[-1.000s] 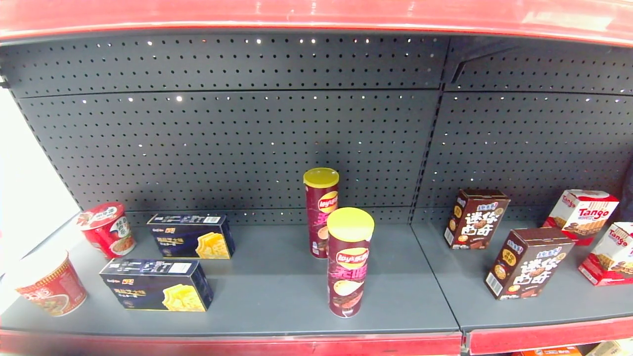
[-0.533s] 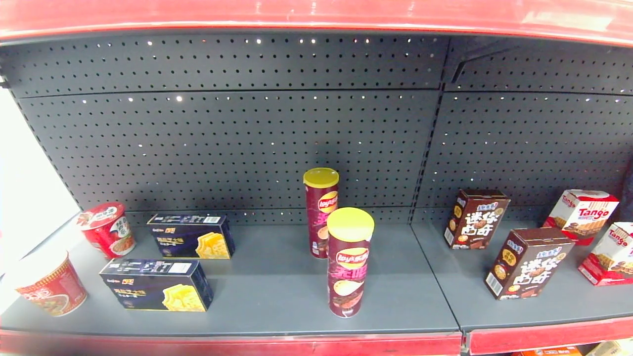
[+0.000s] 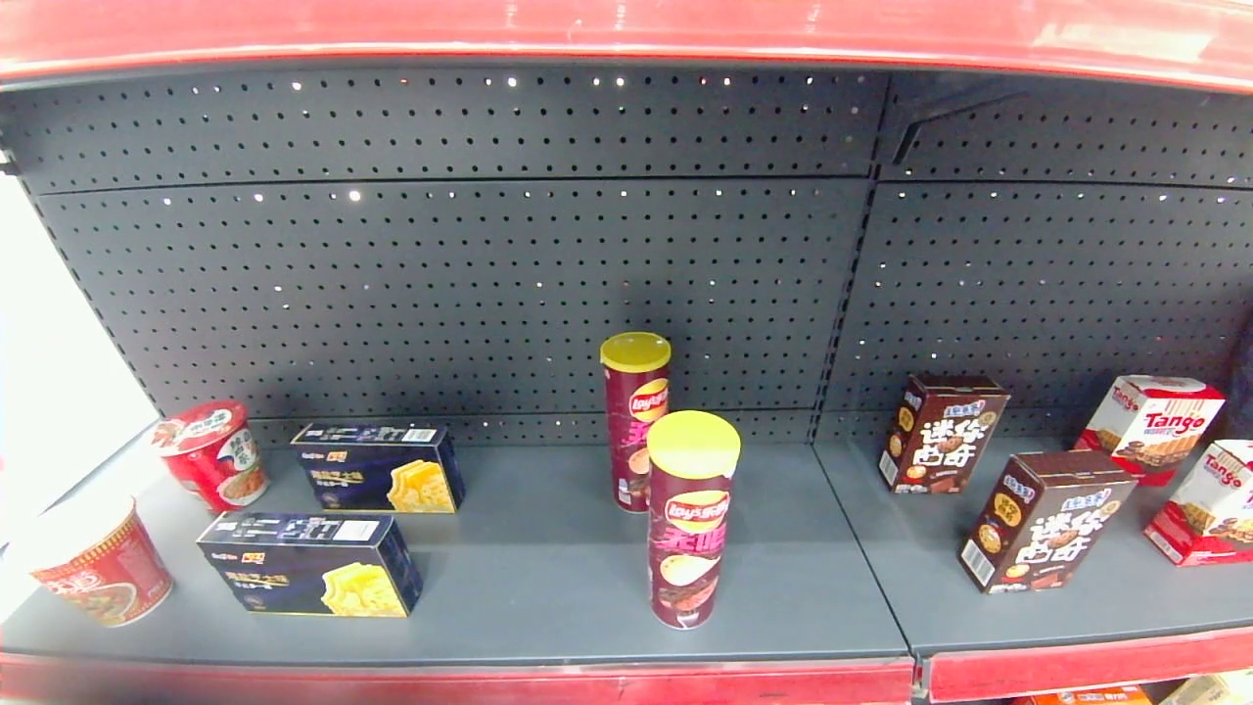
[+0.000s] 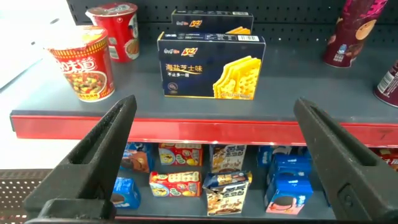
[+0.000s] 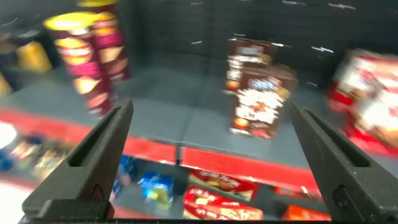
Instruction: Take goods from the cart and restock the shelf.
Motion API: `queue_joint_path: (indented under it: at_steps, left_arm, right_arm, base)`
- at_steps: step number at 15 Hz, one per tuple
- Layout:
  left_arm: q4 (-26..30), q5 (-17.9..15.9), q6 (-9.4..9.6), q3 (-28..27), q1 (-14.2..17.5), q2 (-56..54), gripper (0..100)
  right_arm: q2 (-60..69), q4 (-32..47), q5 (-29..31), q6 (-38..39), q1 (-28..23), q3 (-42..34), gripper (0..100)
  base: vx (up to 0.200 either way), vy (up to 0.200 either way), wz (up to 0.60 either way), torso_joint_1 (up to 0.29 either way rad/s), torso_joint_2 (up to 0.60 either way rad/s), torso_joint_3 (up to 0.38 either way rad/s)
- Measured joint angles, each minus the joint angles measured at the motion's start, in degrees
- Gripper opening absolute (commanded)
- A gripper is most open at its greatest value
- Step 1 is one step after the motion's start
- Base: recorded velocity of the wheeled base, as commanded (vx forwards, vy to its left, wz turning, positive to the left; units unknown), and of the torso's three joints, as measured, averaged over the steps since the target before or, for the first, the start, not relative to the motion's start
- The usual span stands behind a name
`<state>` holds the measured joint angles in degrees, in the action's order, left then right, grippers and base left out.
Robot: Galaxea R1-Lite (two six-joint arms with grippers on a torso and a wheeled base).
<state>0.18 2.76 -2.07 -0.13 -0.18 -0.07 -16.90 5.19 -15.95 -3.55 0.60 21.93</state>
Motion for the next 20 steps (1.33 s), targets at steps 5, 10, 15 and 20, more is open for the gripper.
queue_joint_path:
  at_steps: [5, 10, 15, 20]
  left_arm:
    - [0.0, 0.0, -0.02, 0.0, 0.0, 0.0, 100]
    - [0.0, 0.0, -0.02, 0.0, 0.0, 0.0, 100]
    - [0.0, 0.0, -0.02, 0.0, 0.0, 0.0, 100]
    - [0.0, 0.0, -0.02, 0.0, 0.0, 0.0, 100]
  right_arm:
    - [-16.6, -5.9, -0.3, -7.0, 9.7, 4.6, 100]
    - [-34.2, -6.9, 9.4, 5.2, 26.6, 13.6, 100]
    - [-54.5, -16.1, 23.0, 13.2, 32.7, 17.6, 100]
    - [-71.5, -37.2, 28.2, 15.0, 33.8, 12.5, 100]
  base:
    - [0.000, 0.000, 0.00, 0.000, 0.00, 0.000]
    - [0.000, 0.000, 0.00, 0.000, 0.00, 0.000]
    - [0.000, 0.000, 0.00, 0.000, 0.00, 0.000]
    - [0.000, 0.000, 0.00, 0.000, 0.00, 0.000]
